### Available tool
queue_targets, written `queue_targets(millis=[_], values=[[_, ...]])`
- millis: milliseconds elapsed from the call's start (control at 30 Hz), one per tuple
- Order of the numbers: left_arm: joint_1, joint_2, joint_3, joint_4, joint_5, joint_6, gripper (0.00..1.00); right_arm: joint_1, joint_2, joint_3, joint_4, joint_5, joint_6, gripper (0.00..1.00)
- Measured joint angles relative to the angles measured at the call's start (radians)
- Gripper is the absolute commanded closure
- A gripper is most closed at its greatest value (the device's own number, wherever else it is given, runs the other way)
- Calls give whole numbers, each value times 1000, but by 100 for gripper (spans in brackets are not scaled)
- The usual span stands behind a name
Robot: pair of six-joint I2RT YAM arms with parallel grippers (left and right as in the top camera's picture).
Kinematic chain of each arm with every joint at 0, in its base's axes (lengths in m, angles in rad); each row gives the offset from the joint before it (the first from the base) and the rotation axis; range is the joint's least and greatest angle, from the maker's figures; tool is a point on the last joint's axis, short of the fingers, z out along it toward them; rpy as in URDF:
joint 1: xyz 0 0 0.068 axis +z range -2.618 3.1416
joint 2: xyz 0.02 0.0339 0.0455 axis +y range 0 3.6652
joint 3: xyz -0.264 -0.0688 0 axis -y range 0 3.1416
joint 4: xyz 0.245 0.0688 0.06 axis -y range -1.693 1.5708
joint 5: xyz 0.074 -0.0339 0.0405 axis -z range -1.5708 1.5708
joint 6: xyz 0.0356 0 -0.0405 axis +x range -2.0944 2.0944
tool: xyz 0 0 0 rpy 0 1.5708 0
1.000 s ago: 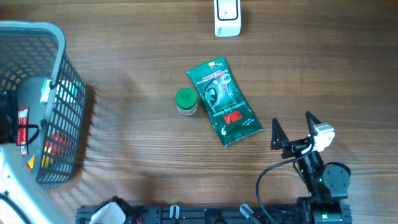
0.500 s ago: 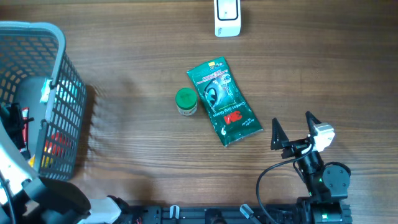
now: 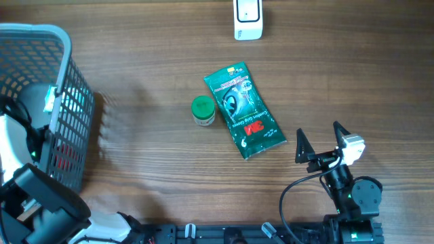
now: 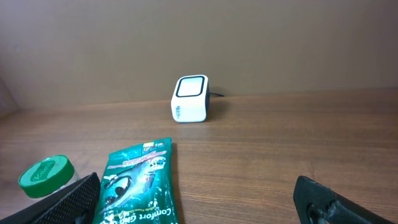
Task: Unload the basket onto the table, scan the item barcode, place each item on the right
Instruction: 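Reach into the basket and grasp the red-yellow sauce bottle with left gripper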
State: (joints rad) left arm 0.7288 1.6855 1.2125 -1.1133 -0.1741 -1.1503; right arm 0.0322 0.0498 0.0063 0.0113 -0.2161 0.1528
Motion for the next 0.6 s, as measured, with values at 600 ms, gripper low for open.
queue_targets(millis=[600], values=[[1, 2, -169, 166, 19, 2, 36, 0, 0, 0, 0, 0, 0, 0]])
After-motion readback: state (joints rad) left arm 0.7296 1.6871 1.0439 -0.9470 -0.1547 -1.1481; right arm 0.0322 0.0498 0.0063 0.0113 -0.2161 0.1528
